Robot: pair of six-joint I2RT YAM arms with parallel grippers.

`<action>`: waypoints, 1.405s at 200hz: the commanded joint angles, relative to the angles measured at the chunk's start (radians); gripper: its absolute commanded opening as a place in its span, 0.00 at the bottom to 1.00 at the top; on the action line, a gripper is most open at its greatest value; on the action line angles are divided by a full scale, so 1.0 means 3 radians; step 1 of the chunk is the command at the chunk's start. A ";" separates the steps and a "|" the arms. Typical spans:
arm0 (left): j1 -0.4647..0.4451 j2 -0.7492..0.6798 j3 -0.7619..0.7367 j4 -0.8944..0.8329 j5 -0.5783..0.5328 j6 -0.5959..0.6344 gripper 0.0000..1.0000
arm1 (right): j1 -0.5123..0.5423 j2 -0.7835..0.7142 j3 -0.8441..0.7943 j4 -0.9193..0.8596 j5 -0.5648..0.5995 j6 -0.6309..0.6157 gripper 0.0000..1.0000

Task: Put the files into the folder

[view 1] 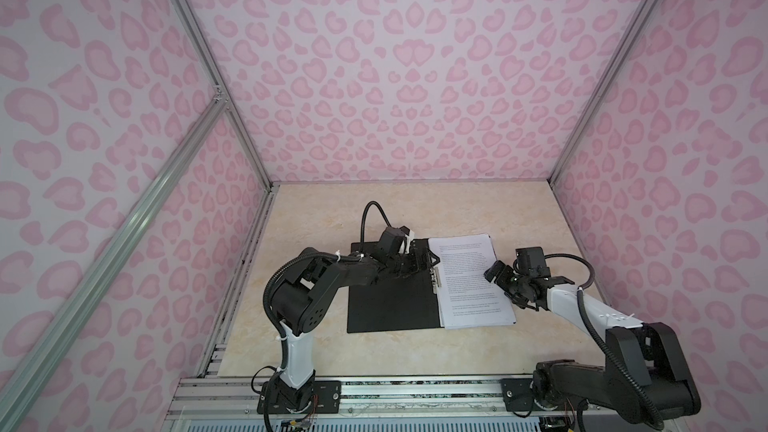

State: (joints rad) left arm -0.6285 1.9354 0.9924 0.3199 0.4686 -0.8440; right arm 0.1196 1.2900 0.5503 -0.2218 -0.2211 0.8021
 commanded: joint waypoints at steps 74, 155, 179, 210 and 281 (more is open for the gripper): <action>0.0004 -0.0075 -0.0127 -0.0455 -0.0233 -0.0214 0.98 | 0.0268 -0.0023 0.0075 -0.0196 0.0389 0.0108 0.98; 0.0019 -0.0156 -0.0153 -0.0455 -0.0200 -0.0220 0.98 | 0.0256 -0.0055 0.0261 -0.0459 0.0648 -0.0044 0.97; 0.0042 -0.0358 -0.0121 -0.0510 -0.0103 -0.0121 0.98 | 0.0468 -0.0049 0.0564 -0.0460 0.0422 -0.0352 0.86; 0.0179 -0.0671 -0.0128 -0.0566 0.0024 -0.0091 0.98 | 0.0904 0.0445 0.1231 -0.0698 0.0066 -0.0527 0.72; 0.0659 -0.0985 -0.0695 -0.0700 -0.0069 0.0015 0.98 | 0.1715 0.1083 0.2017 -0.1008 0.0443 -0.0092 0.52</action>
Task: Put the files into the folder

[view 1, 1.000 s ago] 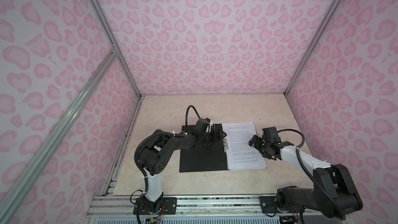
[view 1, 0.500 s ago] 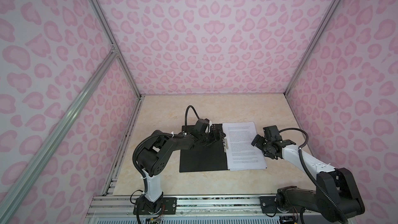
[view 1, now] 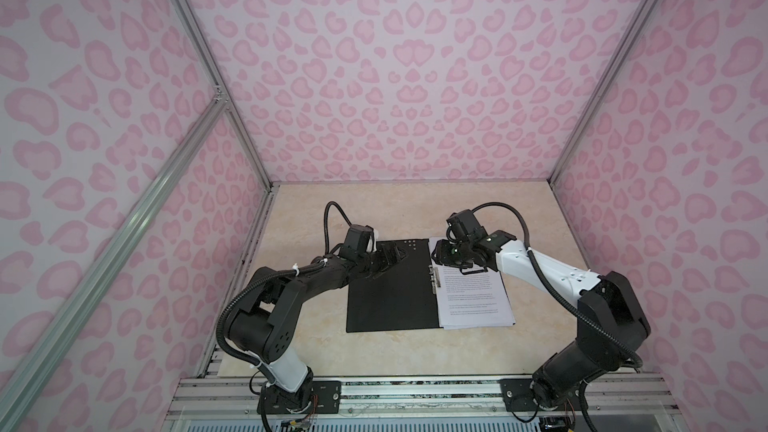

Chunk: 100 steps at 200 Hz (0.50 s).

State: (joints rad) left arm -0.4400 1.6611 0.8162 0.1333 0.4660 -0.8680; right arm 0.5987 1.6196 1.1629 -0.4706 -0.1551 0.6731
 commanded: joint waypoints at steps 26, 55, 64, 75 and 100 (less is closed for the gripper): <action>0.0032 -0.0051 -0.0240 -0.0026 -0.0170 0.0048 0.98 | 0.0193 -0.0316 -0.0440 0.0185 0.0325 0.1091 0.47; 0.0040 -0.0055 -0.0346 0.0010 -0.0301 -0.0028 0.98 | 0.0198 -0.0406 -0.0498 0.0091 0.0480 0.1650 0.34; 0.0040 -0.0070 -0.0373 0.0012 -0.0337 -0.0044 0.98 | 0.0198 -0.0359 -0.0433 0.0026 0.0465 0.1741 0.34; 0.0037 -0.0079 -0.0409 0.0007 -0.0373 -0.0062 0.98 | 0.0206 -0.0293 -0.0357 0.0017 0.0395 0.1778 0.33; 0.0038 -0.0097 -0.0474 0.0025 -0.0423 -0.0093 0.98 | 0.0217 -0.0137 -0.0234 0.0060 0.0272 0.1894 0.31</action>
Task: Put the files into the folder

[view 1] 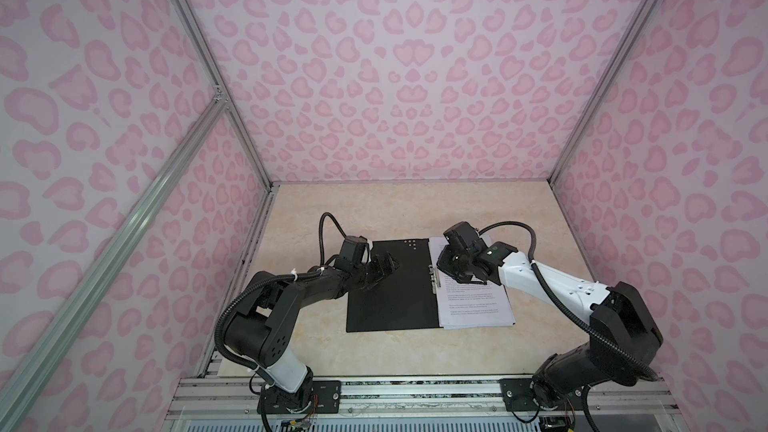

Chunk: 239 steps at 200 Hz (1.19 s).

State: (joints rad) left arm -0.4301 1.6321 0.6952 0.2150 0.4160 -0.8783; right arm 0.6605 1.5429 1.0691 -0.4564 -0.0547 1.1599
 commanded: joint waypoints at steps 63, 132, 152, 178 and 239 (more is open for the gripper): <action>0.0007 0.0015 -0.0076 -0.0231 -0.0257 -0.0092 0.98 | 0.0027 0.0428 0.0186 0.0080 -0.0248 0.0391 0.21; 0.0008 0.0032 -0.0058 -0.0222 -0.0246 -0.0101 0.98 | 0.0027 0.0542 0.0177 0.0165 -0.0336 0.0404 0.11; 0.0008 0.0045 -0.0045 -0.0230 -0.0241 -0.0101 0.98 | 0.0027 0.0535 0.0146 0.0187 -0.0357 0.0410 0.09; 0.0006 0.0062 -0.0004 -0.0226 -0.0217 -0.0086 0.98 | 0.0024 0.0485 0.0095 0.0200 -0.0354 0.0424 0.05; -0.0390 0.0210 0.0763 -0.0965 -0.0254 0.0497 0.96 | 0.0048 0.0307 -0.0301 0.0525 -0.0356 0.0570 0.00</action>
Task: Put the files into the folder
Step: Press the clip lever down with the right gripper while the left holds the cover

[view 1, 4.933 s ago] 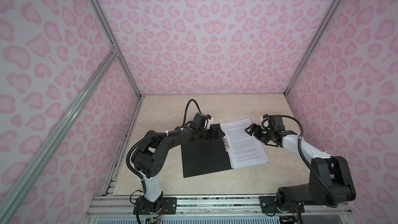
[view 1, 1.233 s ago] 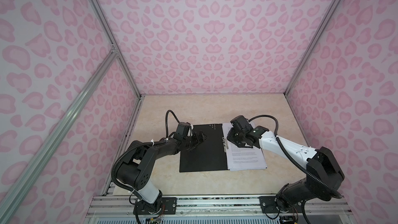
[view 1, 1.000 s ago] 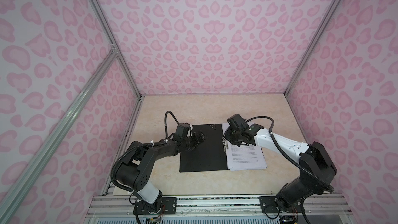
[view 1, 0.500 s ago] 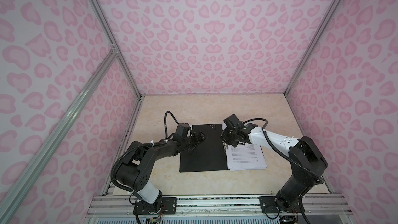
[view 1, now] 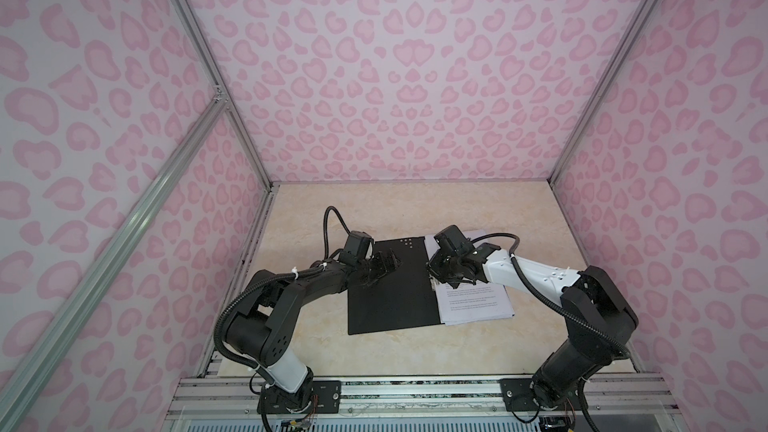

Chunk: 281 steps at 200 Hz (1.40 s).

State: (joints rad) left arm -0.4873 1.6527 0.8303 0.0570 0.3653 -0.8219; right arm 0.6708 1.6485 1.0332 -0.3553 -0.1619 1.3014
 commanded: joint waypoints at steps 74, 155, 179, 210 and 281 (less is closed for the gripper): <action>-0.0573 0.0876 0.1296 -0.0970 -0.0310 0.0295 0.50 | 0.0024 -0.0164 -0.0840 0.0668 0.0017 0.0306 0.00; -0.0642 0.1323 0.1691 -0.1018 -0.0340 0.0210 0.28 | 0.0032 -0.0089 -0.1023 0.0829 -0.0083 0.0302 0.00; -0.0656 0.1378 0.1696 -0.0989 -0.0364 0.0158 0.27 | 0.0033 -0.0093 -0.1051 0.0867 -0.0110 0.0290 0.00; -0.0659 0.1398 0.1743 -0.1005 -0.0405 0.0105 0.27 | 0.0030 -0.0096 -0.1096 0.0894 -0.0129 0.0285 0.00; -0.0708 0.1465 0.1884 -0.1272 -0.0593 0.0125 0.11 | 0.0028 -0.0095 -0.1118 0.0884 -0.0135 0.0279 0.00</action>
State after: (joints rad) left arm -0.6933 2.0777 1.3849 -0.2600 0.2234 -0.7883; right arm 0.6804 1.6024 0.7124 0.0544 -0.2329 1.3800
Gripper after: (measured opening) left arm 0.112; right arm 0.049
